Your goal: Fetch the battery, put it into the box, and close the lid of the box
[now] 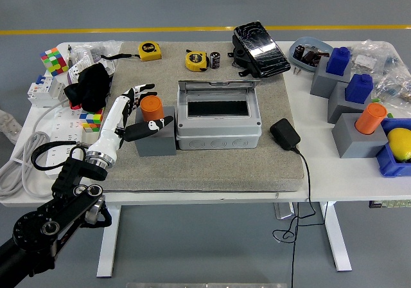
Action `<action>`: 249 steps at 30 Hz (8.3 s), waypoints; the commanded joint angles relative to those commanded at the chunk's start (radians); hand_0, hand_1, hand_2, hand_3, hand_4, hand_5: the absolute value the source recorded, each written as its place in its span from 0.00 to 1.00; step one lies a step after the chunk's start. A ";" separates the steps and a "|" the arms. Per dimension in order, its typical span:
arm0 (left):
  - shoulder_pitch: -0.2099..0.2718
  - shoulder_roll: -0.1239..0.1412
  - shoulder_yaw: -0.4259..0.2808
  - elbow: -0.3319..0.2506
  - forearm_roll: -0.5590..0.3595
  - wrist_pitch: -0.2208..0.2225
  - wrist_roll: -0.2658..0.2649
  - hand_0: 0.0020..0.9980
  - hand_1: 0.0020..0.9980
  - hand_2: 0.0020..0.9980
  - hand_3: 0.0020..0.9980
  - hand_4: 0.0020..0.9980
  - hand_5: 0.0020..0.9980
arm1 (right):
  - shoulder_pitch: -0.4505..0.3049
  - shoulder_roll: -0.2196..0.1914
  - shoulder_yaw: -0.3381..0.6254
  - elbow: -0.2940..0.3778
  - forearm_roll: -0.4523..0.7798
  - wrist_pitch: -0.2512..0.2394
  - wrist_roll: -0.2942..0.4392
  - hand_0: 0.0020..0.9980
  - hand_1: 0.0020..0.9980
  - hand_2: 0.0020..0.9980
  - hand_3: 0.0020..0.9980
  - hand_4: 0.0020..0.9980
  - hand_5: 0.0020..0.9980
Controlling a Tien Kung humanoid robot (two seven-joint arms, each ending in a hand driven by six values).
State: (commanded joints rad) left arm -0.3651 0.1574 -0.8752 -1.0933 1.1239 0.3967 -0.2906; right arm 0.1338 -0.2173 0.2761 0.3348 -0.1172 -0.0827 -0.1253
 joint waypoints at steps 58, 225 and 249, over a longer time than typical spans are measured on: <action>-0.177 -0.075 0.157 0.161 -0.174 0.062 -0.266 0.20 0.10 0.13 0.19 0.56 0.00 | 0.005 -0.008 -0.032 0.002 0.008 -0.008 0.010 0.65 0.70 0.73 0.77 1.00 0.66; -0.358 0.035 0.316 -0.165 0.557 -0.152 0.615 0.65 0.75 0.72 0.78 1.00 0.53 | -0.004 -0.007 0.021 0.027 -0.037 -0.020 0.024 0.64 0.69 0.72 0.77 1.00 0.66; -0.300 0.047 0.203 -0.262 0.482 -0.138 0.586 0.62 0.73 0.71 0.78 1.00 0.52 | -0.002 -0.004 0.015 0.025 -0.029 -0.020 0.025 0.64 0.69 0.72 0.77 1.00 0.66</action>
State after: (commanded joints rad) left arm -0.6651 0.2044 -0.6717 -1.3552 1.6056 0.2585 0.2955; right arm 0.1320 -0.2216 0.2916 0.3595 -0.1463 -0.1024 -0.1003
